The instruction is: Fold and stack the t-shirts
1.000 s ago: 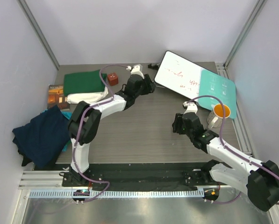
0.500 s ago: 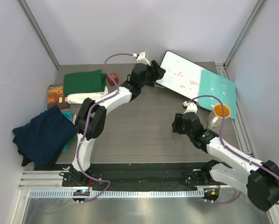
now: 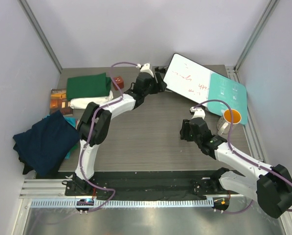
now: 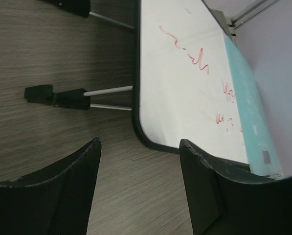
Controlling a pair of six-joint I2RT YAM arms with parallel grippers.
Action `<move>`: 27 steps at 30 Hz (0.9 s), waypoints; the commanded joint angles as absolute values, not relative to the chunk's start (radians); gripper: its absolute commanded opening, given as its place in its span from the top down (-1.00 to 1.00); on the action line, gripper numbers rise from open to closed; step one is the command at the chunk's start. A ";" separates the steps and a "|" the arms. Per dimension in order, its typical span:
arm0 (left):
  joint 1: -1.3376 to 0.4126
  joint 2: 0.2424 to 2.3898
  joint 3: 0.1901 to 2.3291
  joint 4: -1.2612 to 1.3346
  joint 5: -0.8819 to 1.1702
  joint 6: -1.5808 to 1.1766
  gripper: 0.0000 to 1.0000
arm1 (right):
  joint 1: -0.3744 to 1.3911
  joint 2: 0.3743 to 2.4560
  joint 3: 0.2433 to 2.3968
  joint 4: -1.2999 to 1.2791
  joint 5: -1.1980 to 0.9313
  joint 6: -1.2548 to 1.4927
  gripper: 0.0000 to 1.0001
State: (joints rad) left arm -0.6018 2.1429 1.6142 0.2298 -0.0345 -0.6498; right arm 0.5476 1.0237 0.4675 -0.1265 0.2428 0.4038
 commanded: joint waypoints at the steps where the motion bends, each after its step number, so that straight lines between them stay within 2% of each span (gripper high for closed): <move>1: -0.575 2.085 1.577 0.241 -0.043 -0.643 -0.33 | 0.551 1.019 0.486 -0.077 0.245 0.416 -0.01; 19: -0.575 2.143 1.600 0.287 -0.003 -0.667 -0.35 | 0.551 1.055 0.500 -0.078 0.252 0.403 -0.02; 27: -0.575 2.246 1.738 0.256 0.046 -0.676 -0.34 | 0.551 1.026 0.512 -0.087 0.261 0.402 -0.01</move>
